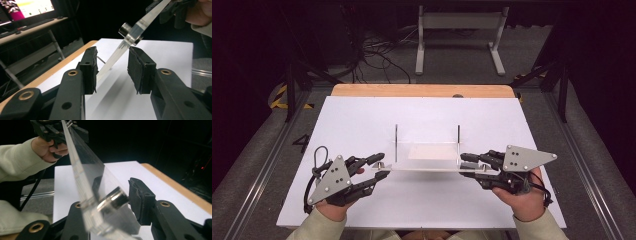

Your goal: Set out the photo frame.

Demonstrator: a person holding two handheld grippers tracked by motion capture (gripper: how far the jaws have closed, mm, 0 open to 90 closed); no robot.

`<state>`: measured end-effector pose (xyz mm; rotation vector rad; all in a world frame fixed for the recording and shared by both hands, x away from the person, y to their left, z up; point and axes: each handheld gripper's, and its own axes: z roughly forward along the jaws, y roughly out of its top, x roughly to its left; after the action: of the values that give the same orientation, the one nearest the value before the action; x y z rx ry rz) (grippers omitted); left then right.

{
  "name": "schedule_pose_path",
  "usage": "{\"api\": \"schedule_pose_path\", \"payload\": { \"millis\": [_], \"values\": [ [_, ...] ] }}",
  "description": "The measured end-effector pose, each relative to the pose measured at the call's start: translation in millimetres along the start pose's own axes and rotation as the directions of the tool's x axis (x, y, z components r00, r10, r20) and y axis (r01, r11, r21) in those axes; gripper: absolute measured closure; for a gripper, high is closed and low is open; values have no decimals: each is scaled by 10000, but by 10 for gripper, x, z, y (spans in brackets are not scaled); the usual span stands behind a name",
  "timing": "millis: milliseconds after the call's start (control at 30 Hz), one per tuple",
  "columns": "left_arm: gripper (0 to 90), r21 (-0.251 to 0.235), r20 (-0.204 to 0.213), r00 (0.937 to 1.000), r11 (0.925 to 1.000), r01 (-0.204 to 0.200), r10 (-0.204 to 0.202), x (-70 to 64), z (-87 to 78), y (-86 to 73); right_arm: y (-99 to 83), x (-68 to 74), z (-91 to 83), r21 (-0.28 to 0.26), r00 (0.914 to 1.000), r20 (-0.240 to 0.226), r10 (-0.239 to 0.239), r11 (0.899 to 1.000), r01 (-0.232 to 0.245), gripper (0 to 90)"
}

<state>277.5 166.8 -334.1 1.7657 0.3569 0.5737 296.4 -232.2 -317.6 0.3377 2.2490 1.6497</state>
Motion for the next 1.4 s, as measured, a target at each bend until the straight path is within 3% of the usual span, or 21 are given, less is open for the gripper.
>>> {"api": "schedule_pose_path", "payload": {
  "millis": [100, 367, 433, 767, 1033, 1400],
  "values": [
    [579, -66, -301, 9990, 9995, 315, -316, 80, 22, 23, 39, -50, 42, -228, 9999, 109, -101, 9997, 103, 632],
    [524, -538, -574, 9940, 9944, 905, -935, 192, 77, 27, 109, -139, 89, -502, 9993, 304, -200, 9985, 215, 633],
    [444, -592, -742, 9917, 9931, 1008, -1051, 223, 93, 15, 116, -163, 96, -583, 9994, 313, -142, 9982, 161, 633],
    [368, -29, -1098, 9821, 9882, 1534, -1528, 317, 88, -145, 151, -321, 118, -983, 9992, 388, 7, 9952, 31, 620],
    [348, 509, -1112, 9738, 9774, 2050, -1985, 366, 75, -339, 174, -500, 147, -1495, 9967, 759, 287, 9886, -171, 605],
    [321, 1106, -1379, 9685, 9685, 2230, -2073, 384, 82, -540, 220, -722, 218, -1809, 9887, 1311, 725, 9823, -481, 579]
  ]
}}
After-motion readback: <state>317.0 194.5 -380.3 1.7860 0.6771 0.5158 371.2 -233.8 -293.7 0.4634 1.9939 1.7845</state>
